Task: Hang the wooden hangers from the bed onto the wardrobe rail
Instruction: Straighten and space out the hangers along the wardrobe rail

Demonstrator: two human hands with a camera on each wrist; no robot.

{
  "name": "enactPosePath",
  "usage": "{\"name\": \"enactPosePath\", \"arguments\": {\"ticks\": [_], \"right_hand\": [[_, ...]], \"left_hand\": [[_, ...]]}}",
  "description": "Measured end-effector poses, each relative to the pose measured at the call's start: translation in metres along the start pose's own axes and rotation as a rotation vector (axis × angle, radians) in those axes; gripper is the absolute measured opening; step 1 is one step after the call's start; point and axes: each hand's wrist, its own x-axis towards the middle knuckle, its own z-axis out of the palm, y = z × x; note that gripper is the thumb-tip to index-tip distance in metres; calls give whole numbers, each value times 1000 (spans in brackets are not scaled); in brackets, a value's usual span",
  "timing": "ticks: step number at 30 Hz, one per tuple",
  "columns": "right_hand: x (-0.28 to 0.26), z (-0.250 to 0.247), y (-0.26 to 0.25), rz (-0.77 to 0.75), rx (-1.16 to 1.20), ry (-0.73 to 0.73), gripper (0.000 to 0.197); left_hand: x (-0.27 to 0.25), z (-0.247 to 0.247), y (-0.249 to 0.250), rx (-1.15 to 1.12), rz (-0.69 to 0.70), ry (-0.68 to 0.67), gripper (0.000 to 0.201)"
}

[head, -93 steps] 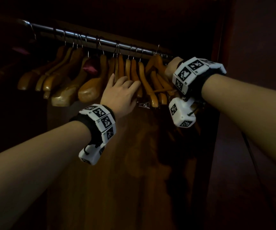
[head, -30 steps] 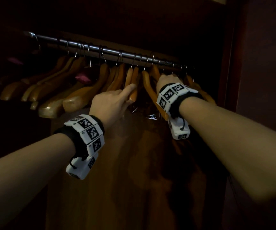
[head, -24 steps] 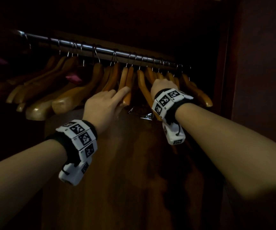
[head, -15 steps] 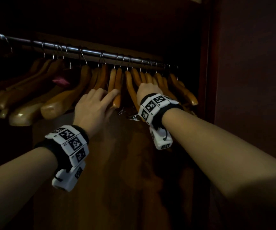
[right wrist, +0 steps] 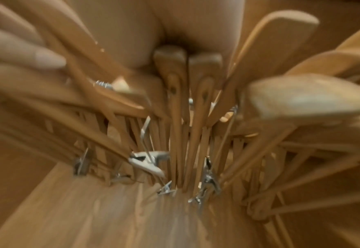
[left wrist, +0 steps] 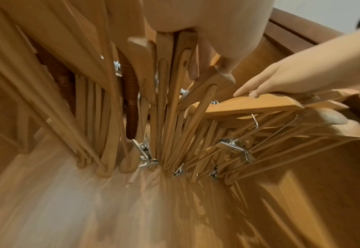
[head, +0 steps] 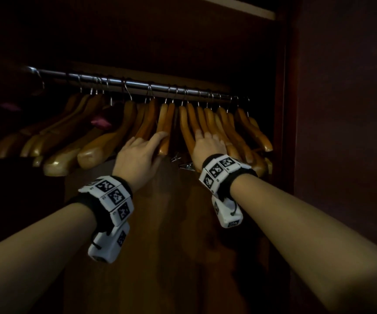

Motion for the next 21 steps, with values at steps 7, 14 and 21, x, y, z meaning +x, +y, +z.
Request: {"name": "enactPosePath", "arguments": {"ticks": [7, 14, 21], "right_hand": [[-5, -2, 10, -97, -16, -16, 67], [-8, -6, 11, -108, -170, -29, 66], [-6, -6, 10, -84, -161, -94, 78]], "left_hand": [[-1, -5, 10, -3, -80, -39, 49], [-2, -4, 15, 12, -112, -14, 48], [-3, -4, 18, 31, -149, -23, 51]]}}
